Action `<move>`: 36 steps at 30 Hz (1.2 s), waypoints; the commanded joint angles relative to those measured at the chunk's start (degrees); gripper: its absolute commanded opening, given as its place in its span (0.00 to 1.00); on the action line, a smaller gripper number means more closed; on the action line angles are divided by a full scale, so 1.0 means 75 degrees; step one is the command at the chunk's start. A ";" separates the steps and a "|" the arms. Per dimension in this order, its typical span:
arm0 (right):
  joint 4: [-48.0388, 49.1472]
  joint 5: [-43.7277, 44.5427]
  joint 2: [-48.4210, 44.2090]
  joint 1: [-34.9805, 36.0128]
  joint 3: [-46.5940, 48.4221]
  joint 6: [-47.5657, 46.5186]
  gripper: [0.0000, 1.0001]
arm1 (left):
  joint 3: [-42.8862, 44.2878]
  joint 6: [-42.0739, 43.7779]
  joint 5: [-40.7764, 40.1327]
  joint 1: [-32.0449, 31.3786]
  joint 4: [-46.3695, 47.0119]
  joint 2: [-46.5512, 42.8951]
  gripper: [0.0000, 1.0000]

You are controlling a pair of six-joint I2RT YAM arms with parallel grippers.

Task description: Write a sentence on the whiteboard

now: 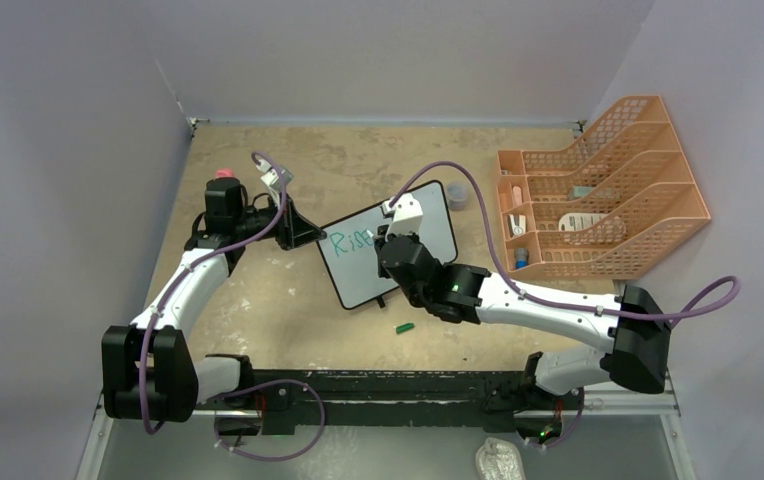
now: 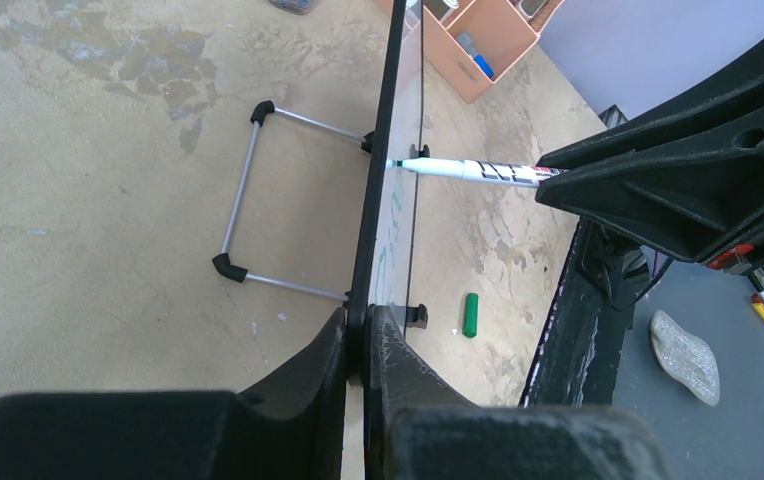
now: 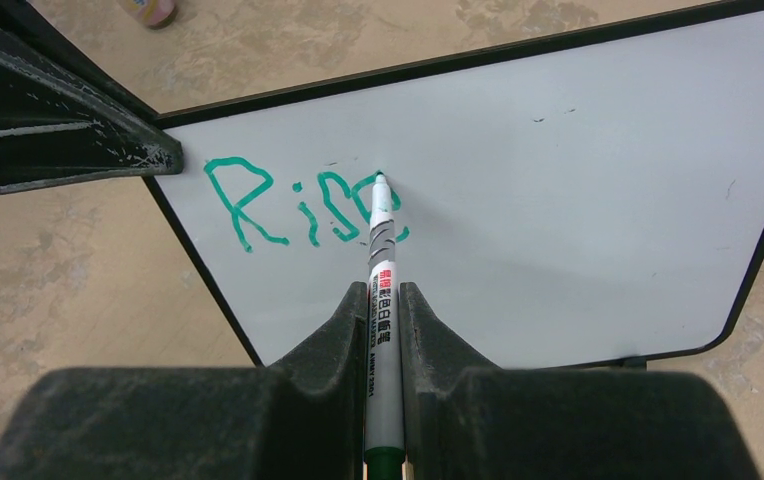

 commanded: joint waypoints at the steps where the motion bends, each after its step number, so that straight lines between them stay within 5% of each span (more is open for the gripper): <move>1: -0.0145 0.0256 0.0016 -0.0067 0.0258 0.0139 0.00 | 0.0230 0.0197 -0.0142 -0.0036 -0.0036 0.0042 0.00; 36: -0.0680 0.0147 -0.0820 -0.0127 0.0116 0.0249 0.00 | 0.0225 0.0186 -0.0118 -0.0037 -0.0035 0.0042 0.00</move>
